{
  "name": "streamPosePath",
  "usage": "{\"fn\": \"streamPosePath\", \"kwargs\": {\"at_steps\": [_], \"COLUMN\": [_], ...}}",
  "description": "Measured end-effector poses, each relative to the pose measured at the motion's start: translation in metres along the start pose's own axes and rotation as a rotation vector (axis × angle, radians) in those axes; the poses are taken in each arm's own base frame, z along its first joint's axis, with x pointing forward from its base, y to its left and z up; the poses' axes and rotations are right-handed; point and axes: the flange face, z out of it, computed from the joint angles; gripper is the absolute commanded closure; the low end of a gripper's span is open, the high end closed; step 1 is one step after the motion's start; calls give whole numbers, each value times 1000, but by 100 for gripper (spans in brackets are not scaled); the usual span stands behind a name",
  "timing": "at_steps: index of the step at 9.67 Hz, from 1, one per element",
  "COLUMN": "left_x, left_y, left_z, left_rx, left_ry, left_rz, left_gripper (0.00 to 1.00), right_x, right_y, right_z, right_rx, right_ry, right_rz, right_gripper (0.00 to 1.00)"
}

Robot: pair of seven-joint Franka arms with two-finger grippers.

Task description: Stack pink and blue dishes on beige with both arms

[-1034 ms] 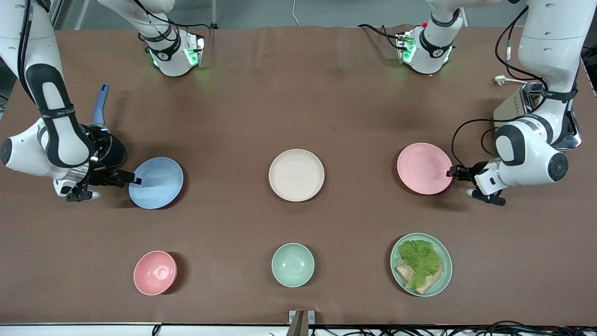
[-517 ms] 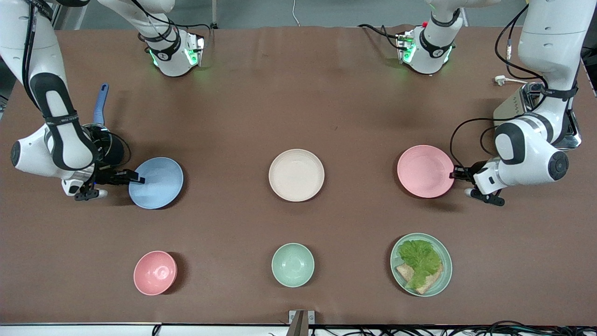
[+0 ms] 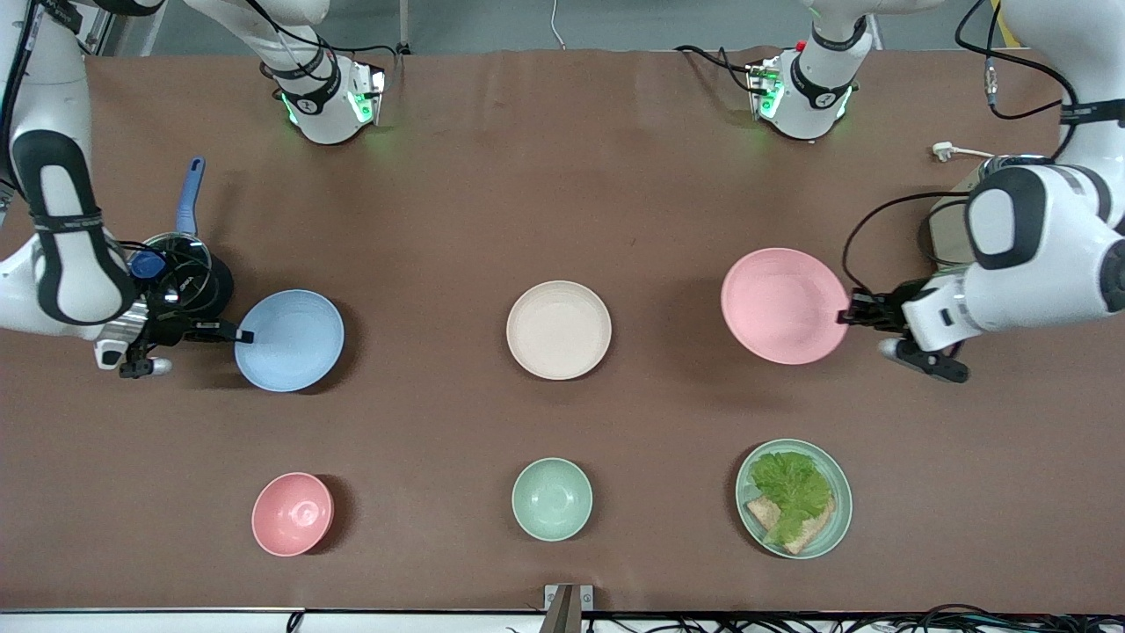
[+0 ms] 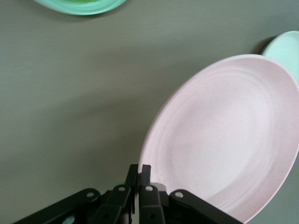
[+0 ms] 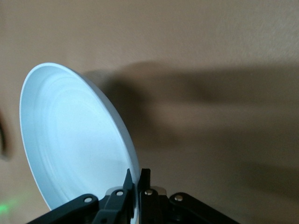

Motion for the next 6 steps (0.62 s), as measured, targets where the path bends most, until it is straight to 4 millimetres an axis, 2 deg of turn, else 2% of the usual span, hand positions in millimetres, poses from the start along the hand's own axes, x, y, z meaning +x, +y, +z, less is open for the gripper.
{"fn": "streamPosePath", "kwargs": {"at_steps": [1, 2, 3, 4, 5, 6], "left_x": [9, 16, 20, 27, 37, 45], "left_y": [48, 98, 140, 170, 190, 206], "left_z": [11, 21, 36, 57, 86, 121], "left_rx": [-9, -19, -31, -46, -64, -61], "left_ry": [-13, -25, -38, -45, -48, -65], "left_rz": [-38, -78, -100, -106, -113, -111], "left_gripper": [99, 99, 99, 99, 99, 99], "right_x": [8, 16, 23, 29, 32, 34], "right_y": [-14, -36, -63, -96, -132, -165], "right_z": [-25, -53, -80, -102, -113, -112], "right_rx": [26, 38, 28, 6, -13, -31], "right_ry": [-13, -38, -60, -71, -73, -75], "right_rz": [27, 57, 95, 138, 180, 214], "right_gripper": [99, 99, 99, 99, 99, 99]}}
